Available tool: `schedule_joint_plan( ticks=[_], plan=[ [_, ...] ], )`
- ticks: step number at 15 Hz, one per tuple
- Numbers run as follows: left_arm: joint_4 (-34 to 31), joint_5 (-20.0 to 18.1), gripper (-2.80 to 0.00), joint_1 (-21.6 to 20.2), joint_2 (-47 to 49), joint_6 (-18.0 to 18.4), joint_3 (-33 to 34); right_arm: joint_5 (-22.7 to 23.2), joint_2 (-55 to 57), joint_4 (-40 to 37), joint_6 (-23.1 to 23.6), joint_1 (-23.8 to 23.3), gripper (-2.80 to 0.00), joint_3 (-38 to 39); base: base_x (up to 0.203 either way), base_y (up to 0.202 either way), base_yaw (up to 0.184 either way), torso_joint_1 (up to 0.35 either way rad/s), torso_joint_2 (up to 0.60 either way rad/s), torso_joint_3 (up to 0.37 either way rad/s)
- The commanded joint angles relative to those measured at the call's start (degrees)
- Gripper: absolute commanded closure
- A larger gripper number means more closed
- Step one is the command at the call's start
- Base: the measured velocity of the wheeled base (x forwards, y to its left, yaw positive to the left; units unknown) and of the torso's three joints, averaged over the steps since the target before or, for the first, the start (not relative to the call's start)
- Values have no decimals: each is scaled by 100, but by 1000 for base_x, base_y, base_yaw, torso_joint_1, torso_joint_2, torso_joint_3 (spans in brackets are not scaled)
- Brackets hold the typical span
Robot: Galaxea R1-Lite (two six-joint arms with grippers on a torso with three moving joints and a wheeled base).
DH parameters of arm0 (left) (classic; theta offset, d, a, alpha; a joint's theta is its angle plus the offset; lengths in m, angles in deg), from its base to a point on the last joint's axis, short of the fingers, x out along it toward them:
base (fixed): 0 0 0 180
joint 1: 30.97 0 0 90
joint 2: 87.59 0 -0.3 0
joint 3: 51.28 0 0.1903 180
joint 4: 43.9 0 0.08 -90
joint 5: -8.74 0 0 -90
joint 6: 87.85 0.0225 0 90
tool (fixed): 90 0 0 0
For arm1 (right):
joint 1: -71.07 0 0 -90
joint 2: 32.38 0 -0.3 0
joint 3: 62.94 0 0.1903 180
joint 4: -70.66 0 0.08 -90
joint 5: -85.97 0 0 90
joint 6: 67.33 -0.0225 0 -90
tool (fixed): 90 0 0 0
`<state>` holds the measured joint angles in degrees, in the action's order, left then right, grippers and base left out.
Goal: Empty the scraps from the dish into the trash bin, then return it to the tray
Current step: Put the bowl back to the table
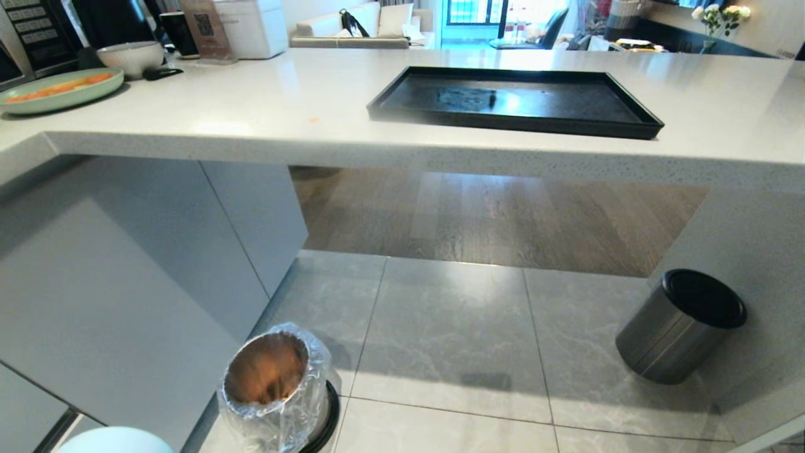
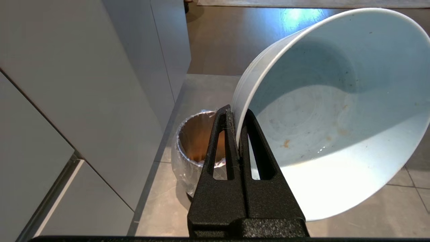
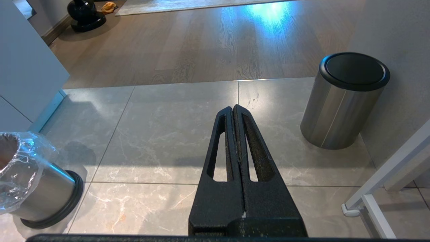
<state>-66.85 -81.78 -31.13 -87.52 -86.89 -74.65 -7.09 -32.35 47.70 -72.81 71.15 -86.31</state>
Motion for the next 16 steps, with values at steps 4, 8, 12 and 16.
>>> schedule_joint_plan(
  ticks=[4,8,12,16],
  plan=[
    [2,0,0,-2,1,0,0,-2,-2,4,-5,1,0,0,0,0,0,-25,-327,-355],
    [2,0,0,-2,1,0,0,-2,-2,4,6,1,0,0,0,0,0,14,-425,-412],
    [2,0,0,-2,1,0,0,-2,-2,4,12,1,0,0,0,0,0,59,-454,-392],
    [2,0,0,-2,1,0,0,-2,-2,4,12,1,0,0,0,0,0,111,-485,-377]
  ],
)
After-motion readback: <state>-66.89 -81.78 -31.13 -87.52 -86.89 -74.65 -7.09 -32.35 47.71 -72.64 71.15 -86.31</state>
